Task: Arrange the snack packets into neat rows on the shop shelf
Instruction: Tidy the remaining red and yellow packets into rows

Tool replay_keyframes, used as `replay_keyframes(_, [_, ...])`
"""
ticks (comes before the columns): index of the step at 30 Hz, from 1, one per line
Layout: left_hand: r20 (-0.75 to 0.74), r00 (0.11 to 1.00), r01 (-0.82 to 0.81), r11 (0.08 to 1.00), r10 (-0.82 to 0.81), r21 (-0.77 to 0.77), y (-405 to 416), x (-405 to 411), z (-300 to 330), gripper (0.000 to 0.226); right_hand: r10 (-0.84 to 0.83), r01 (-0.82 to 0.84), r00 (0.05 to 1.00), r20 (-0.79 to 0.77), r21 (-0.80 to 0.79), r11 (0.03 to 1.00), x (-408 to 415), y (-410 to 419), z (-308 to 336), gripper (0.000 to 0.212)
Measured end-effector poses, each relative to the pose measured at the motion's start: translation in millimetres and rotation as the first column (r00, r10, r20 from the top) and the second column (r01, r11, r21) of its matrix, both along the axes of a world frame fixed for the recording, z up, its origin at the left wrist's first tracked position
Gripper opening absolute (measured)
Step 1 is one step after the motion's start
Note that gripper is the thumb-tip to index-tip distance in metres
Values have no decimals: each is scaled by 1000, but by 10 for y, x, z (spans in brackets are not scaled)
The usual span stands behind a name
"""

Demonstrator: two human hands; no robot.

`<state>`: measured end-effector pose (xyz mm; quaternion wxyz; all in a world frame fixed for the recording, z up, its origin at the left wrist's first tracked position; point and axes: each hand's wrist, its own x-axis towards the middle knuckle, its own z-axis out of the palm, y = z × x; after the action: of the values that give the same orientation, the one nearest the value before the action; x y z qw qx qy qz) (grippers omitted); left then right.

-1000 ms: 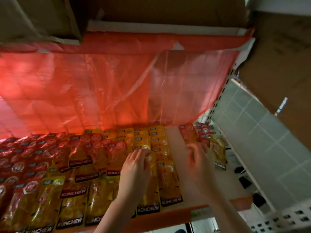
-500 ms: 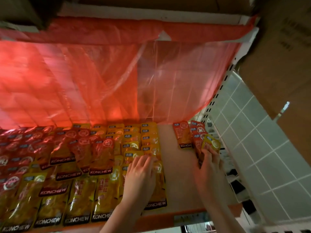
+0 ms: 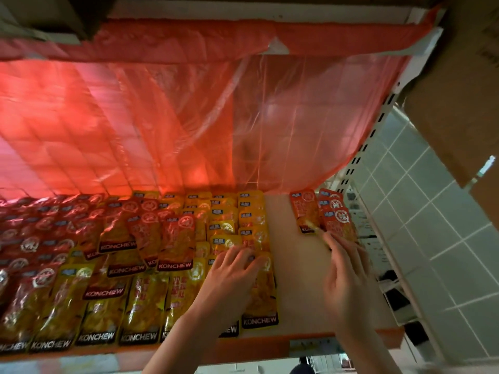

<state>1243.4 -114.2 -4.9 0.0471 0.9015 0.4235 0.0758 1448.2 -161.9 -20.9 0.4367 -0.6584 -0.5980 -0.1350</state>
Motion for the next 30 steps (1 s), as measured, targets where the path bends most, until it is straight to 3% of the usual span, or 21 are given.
replay_keyframes(4, [-12,1000,-3,1000,3,8,54,-15,47,77,225,-224,973,52,-22,974,-246,-124,45,33])
replay_keyframes(10, [107,992,-56,996,63,-74,114,-69,117,60,328,-328,944,26,-8,945,-529,-250,-54,29])
replay_keyframes(13, [170,980,-85,991,102,-105,93,-165,147,52,400,-396,916,39,-74,915,-614,-324,-176,16])
replay_keyframes(19, [190,977,-88,993,101,-76,14,-300,120,40,502,-480,865,3,-293,827,-703,-349,-225,24])
replay_keyframes(24, [138,988,-64,995,75,-81,6,-293,120,39,424,-417,904,-47,-310,854,-672,-307,-146,27])
replay_keyframes(27, [122,990,-64,994,74,-85,1,-274,110,37,287,-272,958,-25,-407,872,-629,-253,-158,56])
replay_keyframes(30, [99,992,-68,994,77,-86,-6,-251,88,37,218,-219,973,-69,-558,800,-611,-238,-158,75])
